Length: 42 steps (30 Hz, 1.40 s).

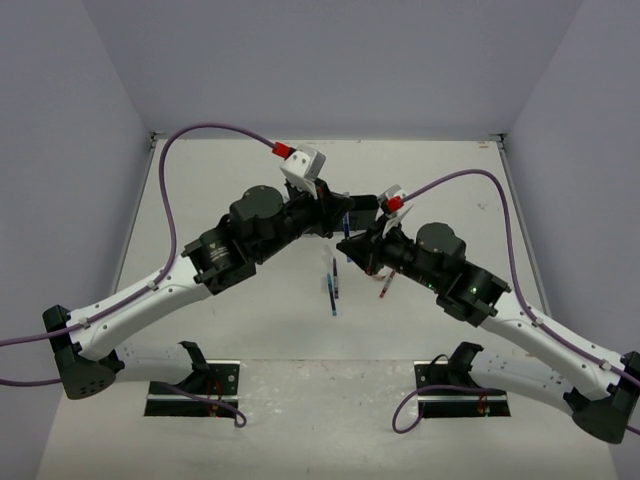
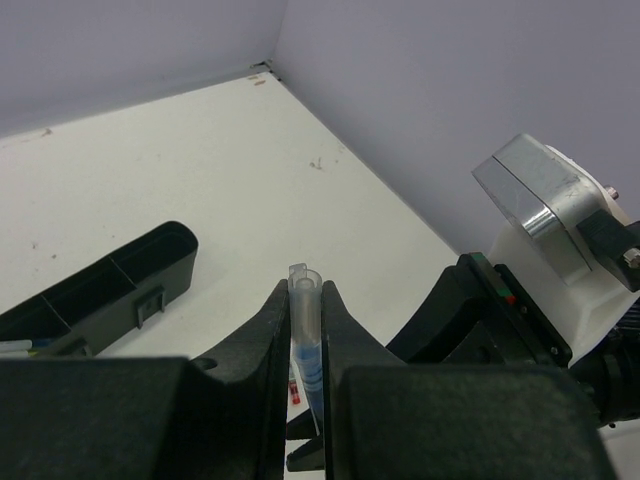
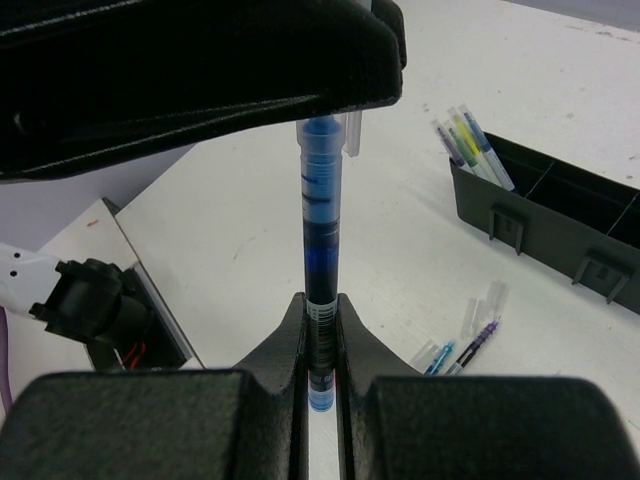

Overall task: Sort the stationery into containers
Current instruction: Close the pen cap on the pen.

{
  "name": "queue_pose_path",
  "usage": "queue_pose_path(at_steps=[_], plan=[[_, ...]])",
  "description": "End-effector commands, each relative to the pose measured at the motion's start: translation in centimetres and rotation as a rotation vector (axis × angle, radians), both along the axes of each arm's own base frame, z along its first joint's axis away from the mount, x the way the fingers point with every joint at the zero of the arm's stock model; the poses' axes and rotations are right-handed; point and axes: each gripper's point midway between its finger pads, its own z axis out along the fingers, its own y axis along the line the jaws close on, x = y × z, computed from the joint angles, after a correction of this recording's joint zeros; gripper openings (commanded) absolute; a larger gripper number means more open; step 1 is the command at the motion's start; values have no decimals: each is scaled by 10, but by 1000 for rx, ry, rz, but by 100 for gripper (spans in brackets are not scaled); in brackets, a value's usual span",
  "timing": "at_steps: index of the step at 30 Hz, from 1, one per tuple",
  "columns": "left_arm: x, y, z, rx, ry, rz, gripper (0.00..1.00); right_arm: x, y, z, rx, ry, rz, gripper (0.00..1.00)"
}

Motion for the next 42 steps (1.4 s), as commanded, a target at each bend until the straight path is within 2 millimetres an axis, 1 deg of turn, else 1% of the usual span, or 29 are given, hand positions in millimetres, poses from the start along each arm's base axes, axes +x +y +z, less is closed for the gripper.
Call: queue_pose_path(at_steps=[1,2,4,6,7,9,10,12,15,18,23,25,27,29,31,33,35,36,40,42], plan=[[-25,-9,9,-36,-63,-157,0,-13,-3,33,89,-116,56,0],[-32,-13,6,-39,-73,-204,0,-18,-3,34,100,-130,83,0],[-49,-17,7,-64,-101,-299,0,-33,-7,49,166,-187,132,0],[-66,-21,5,-93,-130,-395,0,-45,-9,57,213,-217,175,0],[-74,-22,5,-112,-140,-435,0,-52,-12,66,250,-239,194,0],[-83,-21,6,-132,-151,-480,0,-59,-17,76,296,-258,206,0],[-89,-20,13,-165,-174,-500,0,-66,-20,86,327,-278,226,0],[-96,-18,10,-200,-153,-528,0,-76,-21,99,380,-280,261,0],[-108,-16,14,-255,-163,-578,0,-88,-24,114,434,-289,302,0],[-113,-16,12,-277,-142,-599,0,-96,-29,127,477,-310,322,0],[-120,-21,0,-284,-96,-646,0,-104,-34,146,513,-344,343,0],[-120,-26,-9,-265,-64,-662,0,-106,-33,151,506,-343,354,0],[-120,-29,-17,-255,-37,-668,0,-103,-34,154,496,-343,338,0],[-125,-30,-27,-239,-13,-699,0,-100,-33,161,481,-325,328,0],[-129,-31,-35,-225,-2,-724,0,-101,-32,167,483,-304,333,0],[-136,-29,-43,-218,2,-755,0,-107,-33,182,486,-280,355,0],[-141,-26,-56,-207,29,-771,0,-109,-29,187,483,-250,378,0],[-143,-24,-58,-207,34,-780,0,-110,-29,190,489,-240,381,0],[-150,-17,-66,-212,55,-785,0,-109,-30,194,514,-215,369,0],[-145,-13,-67,-206,62,-742,0,-106,-25,187,486,-216,373,0]])
